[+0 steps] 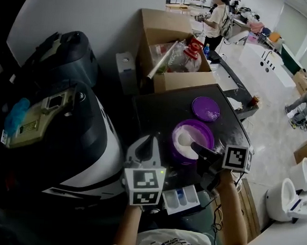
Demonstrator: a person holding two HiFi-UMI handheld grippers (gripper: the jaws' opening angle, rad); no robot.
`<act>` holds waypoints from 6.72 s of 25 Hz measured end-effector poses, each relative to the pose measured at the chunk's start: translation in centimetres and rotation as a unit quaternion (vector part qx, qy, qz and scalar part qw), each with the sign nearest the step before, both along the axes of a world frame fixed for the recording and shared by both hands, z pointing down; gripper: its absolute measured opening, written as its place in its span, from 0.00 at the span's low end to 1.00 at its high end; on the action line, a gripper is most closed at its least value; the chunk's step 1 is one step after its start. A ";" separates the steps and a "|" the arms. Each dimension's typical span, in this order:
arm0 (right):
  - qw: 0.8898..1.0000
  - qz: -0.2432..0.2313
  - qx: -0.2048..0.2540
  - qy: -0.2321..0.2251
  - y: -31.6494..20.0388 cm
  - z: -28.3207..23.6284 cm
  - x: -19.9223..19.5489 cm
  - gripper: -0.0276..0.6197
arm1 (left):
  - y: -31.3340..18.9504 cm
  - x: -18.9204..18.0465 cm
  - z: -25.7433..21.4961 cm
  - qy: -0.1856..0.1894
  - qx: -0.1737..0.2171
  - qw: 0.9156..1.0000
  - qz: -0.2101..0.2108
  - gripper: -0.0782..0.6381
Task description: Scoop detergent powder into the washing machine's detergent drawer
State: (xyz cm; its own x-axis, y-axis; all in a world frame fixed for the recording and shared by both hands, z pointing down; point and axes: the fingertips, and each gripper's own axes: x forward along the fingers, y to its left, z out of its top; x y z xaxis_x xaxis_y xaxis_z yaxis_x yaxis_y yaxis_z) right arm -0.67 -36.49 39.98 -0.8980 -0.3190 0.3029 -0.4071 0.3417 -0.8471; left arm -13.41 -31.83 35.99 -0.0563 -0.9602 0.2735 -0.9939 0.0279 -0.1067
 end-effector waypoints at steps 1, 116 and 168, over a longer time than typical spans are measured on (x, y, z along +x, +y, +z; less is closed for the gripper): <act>1.000 0.009 -0.005 -0.010 0.0 -0.1 0.1 0.07 | 0.1 0.0 0.0 0.001 0.000 1.000 0.000 0.11; 0.819 -0.104 0.345 0.447 15.3 17.5 11.0 0.07 | 13.8 10.5 12.1 0.038 -0.098 0.990 0.098 0.11; 0.795 -0.052 0.418 0.437 16.2 12.1 10.9 0.07 | 14.4 10.1 8.8 0.040 -0.064 0.996 0.055 0.11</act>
State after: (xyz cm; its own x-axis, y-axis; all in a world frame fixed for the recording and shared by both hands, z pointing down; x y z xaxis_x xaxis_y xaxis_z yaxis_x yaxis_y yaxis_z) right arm 10.25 -20.29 52.12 -0.4957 -0.6743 0.5474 -0.6478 0.7069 0.2841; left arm -3.31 -17.43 44.83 0.0735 -0.9165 0.3932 -0.9957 -0.0899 -0.0235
